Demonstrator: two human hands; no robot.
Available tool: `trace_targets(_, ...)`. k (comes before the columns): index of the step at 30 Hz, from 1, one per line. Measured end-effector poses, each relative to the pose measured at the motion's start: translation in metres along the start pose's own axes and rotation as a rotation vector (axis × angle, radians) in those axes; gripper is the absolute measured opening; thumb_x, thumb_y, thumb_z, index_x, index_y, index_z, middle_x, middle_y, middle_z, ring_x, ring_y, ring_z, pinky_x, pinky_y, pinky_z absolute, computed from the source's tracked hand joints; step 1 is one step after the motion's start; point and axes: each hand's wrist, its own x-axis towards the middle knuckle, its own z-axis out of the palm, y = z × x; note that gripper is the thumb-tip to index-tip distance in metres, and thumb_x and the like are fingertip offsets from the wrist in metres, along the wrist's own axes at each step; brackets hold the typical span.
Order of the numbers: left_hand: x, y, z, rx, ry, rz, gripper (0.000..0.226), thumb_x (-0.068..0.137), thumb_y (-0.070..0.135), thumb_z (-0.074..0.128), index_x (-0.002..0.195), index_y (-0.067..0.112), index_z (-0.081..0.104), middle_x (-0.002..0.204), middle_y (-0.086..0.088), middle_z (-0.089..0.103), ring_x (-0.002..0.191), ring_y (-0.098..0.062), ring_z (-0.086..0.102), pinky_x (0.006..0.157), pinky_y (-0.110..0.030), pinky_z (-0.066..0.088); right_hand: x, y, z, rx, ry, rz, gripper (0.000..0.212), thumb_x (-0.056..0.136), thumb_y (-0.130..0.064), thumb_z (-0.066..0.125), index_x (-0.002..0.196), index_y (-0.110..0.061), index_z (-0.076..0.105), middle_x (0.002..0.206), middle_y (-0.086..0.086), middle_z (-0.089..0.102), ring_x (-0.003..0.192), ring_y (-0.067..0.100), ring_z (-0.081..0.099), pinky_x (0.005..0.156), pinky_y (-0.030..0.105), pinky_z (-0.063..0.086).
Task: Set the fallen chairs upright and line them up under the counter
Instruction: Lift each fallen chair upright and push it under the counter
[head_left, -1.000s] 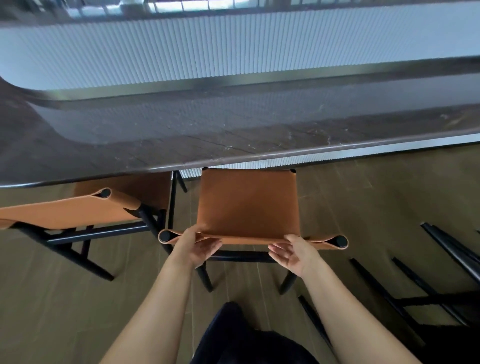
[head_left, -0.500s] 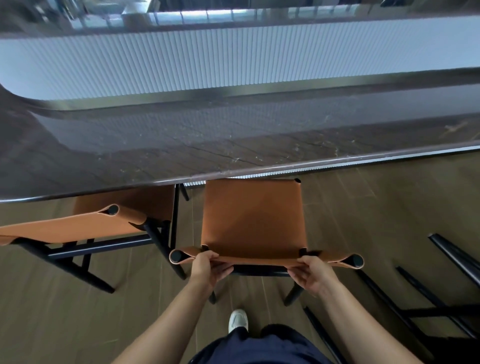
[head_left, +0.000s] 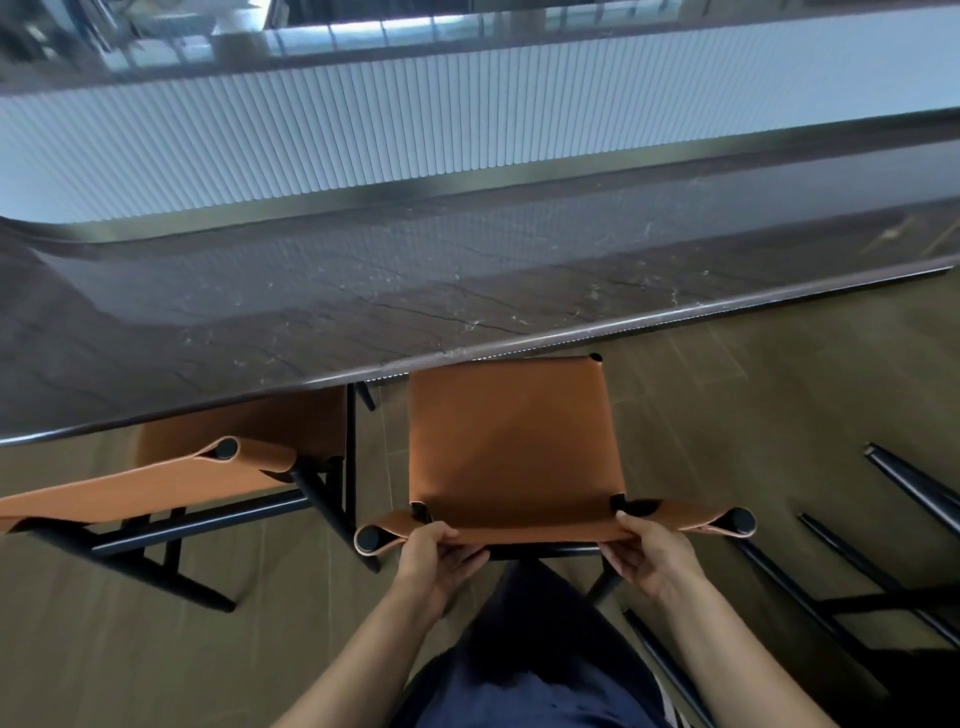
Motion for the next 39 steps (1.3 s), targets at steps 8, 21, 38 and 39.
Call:
trace_targets(8, -0.010, 0.005, 0.001, -0.040, 0.003, 0.029, 0.021, 0.088, -0.012, 0.036, 0.077, 0.001, 0.048, 0.077, -0.018, 0.054, 0.073, -0.032, 0.055, 0.055, -0.035, 0.058, 0.002, 0.001, 0.002, 0.027, -0.032, -0.020, 0.025, 0.092, 0.012, 0.045, 0.115, 0.000, 0.045, 0.097, 0.024, 0.059, 0.082, 0.036, 0.063, 0.044, 0.042, 0.057)
trace_targets(21, 0.002, 0.038, 0.010, -0.007, 0.018, 0.134, 0.021, 0.089, -0.017, 0.034, 0.081, -0.004, 0.049, 0.081, -0.021, 0.057, 0.076, -0.035, 0.058, 0.050, -0.034, 0.058, 0.000, -0.009, 0.037, 0.040, -0.051, -0.110, 0.016, 0.093, 0.016, 0.042, 0.098, 0.002, 0.047, 0.093, 0.023, 0.058, 0.079, 0.037, 0.062, 0.047, 0.041, 0.058)
trace_targets(38, 0.071, 0.139, 0.076, 0.011, 0.023, 0.127, 0.020, 0.091, -0.016, 0.037, 0.084, 0.002, 0.045, 0.085, -0.016, 0.052, 0.078, -0.034, 0.055, 0.088, -0.052, 0.051, 0.046, -0.093, 0.128, 0.063, -0.149, -0.089, 0.018, 0.092, 0.018, 0.045, 0.093, 0.000, 0.048, 0.098, 0.025, 0.053, 0.093, 0.042, 0.059, 0.089, 0.056, 0.051)
trace_targets(39, 0.075, 0.140, 0.081, -0.001, 0.024, 0.120, 0.022, 0.091, -0.016, 0.036, 0.082, 0.002, 0.045, 0.084, -0.015, 0.051, 0.078, -0.033, 0.055, 0.084, -0.050, 0.053, 0.051, -0.100, 0.129, 0.064, -0.143, -0.093, 0.019, 0.092, 0.018, 0.045, 0.093, 0.000, 0.048, 0.098, 0.025, 0.053, 0.092, 0.042, 0.059, 0.088, 0.056, 0.052)
